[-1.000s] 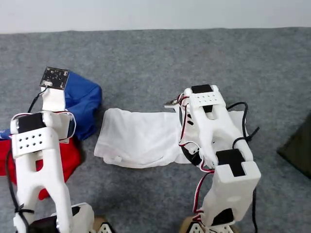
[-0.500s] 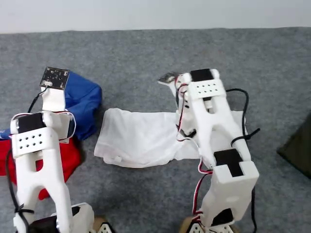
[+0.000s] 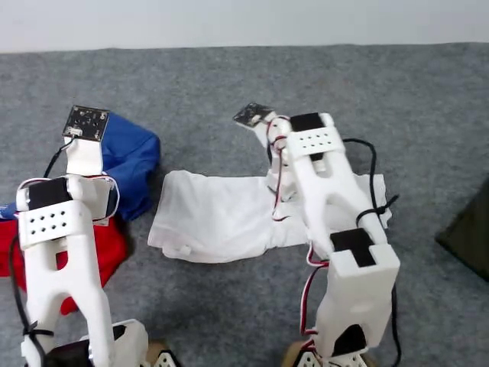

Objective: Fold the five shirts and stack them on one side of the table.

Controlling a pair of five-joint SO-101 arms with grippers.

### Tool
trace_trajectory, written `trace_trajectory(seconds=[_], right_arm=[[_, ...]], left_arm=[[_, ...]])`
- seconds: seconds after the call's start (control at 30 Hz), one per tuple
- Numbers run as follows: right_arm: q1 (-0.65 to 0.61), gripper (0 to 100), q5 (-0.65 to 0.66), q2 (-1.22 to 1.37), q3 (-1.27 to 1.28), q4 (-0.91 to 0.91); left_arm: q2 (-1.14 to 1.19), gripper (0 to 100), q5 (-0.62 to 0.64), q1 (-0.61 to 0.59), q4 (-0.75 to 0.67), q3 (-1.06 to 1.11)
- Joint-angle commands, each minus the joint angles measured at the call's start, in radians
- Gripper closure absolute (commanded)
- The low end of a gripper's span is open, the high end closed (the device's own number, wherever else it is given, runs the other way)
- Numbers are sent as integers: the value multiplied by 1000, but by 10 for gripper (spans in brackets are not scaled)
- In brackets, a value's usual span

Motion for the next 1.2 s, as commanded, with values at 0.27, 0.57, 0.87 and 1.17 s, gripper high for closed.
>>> trace_trajectory(seconds=[0.27,0.57,0.87,1.17], right_arm=[[111,803,6,-16,-235,96],[166,819,11,-25,-359,395],[255,910,55,-18,-282,390],[251,815,54,67,-258,354]], left_arm=[[-38,997,-6,2,-18,28],[-38,997,-6,2,-18,22],[-38,997,-6,2,-20,27],[-38,997,-6,2,-57,28]])
